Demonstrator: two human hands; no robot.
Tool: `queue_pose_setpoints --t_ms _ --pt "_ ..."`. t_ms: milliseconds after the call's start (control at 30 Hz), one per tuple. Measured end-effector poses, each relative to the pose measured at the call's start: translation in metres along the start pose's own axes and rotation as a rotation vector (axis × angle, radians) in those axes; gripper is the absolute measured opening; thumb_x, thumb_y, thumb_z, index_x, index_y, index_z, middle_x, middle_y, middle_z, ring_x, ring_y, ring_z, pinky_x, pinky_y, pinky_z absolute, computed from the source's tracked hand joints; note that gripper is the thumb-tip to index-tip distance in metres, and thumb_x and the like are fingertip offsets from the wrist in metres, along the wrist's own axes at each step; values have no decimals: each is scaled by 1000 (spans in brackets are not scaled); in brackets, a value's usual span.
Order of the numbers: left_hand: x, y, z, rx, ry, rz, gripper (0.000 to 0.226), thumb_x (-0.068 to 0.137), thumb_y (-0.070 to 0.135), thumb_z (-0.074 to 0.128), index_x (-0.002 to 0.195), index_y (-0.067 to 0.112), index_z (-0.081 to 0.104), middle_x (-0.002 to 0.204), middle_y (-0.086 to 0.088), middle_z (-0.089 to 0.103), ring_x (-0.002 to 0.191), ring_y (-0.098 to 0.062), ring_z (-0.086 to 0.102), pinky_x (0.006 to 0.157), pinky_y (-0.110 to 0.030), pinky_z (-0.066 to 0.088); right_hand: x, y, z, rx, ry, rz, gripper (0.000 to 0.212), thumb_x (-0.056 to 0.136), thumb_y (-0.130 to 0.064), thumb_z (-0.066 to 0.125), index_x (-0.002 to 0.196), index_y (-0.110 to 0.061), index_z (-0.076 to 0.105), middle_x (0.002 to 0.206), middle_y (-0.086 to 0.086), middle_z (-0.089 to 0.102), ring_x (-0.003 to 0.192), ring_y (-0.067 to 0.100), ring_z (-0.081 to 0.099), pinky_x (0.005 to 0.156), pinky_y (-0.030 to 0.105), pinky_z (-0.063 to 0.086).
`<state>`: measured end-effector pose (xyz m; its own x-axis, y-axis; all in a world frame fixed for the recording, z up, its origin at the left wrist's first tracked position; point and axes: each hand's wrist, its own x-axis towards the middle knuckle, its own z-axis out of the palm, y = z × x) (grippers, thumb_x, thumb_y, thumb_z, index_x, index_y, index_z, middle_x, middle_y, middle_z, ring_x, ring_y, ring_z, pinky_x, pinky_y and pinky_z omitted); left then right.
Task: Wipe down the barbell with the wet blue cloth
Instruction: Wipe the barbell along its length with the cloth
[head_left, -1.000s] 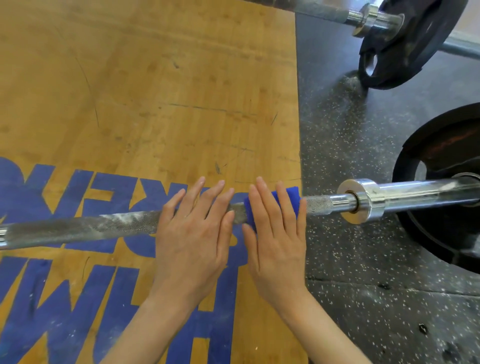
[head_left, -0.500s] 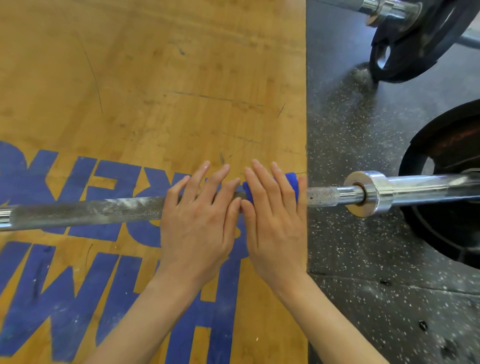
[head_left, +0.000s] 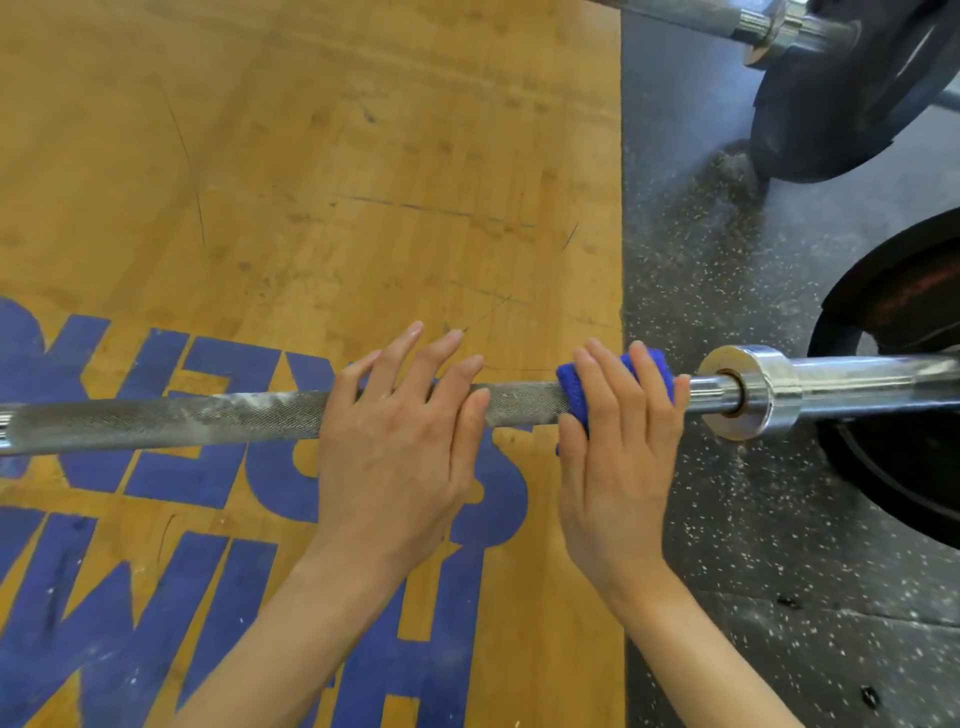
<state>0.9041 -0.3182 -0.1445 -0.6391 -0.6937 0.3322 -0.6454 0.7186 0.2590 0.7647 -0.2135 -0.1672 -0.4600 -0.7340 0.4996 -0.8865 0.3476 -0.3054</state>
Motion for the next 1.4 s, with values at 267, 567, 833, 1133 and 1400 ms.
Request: queue_pose_setpoints --t_ms 267,567,833,1133,1400 --pt "3 0 0 -14 -10 -18 42 107 33 34 127 20 68 138 4 63 138 -24 50 107 -42 32 18 -9 -5 -22 -6 -4 44 109 -28 28 122 -11 66 121 1 65 121 27 54 119 42 27" --pt "-6 2 -3 -62 -23 -16 42 107 32 34 130 19 66 131 5 67 133 -22 55 102 -38 33 41 -18 -9 -239 -108 14 40 105 -26 32 77 -20 60 73 -2 58 73 24 49 76 35 32" --pt "-28 9 -8 -53 -40 -11 43 107 31 33 132 16 65 134 3 65 135 -22 53 106 -39 34 -6 -27 -27 -64 -203 -57 48 110 -32 26 141 -12 56 143 0 58 140 25 46 122 47 25" --pt "-55 16 -17 -43 -52 4 44 108 28 31 139 15 60 137 2 63 138 -24 50 111 -39 30 -40 -50 -51 -40 -243 -27 46 107 -27 31 145 -10 52 151 2 51 146 23 39 122 47 20" --pt "-78 22 -23 -54 -65 18 44 107 28 34 140 15 59 139 2 61 139 -24 49 115 -40 29 -44 -57 -58 -59 -320 17 47 107 -30 28 132 -12 63 137 -1 63 141 23 46 122 46 19"
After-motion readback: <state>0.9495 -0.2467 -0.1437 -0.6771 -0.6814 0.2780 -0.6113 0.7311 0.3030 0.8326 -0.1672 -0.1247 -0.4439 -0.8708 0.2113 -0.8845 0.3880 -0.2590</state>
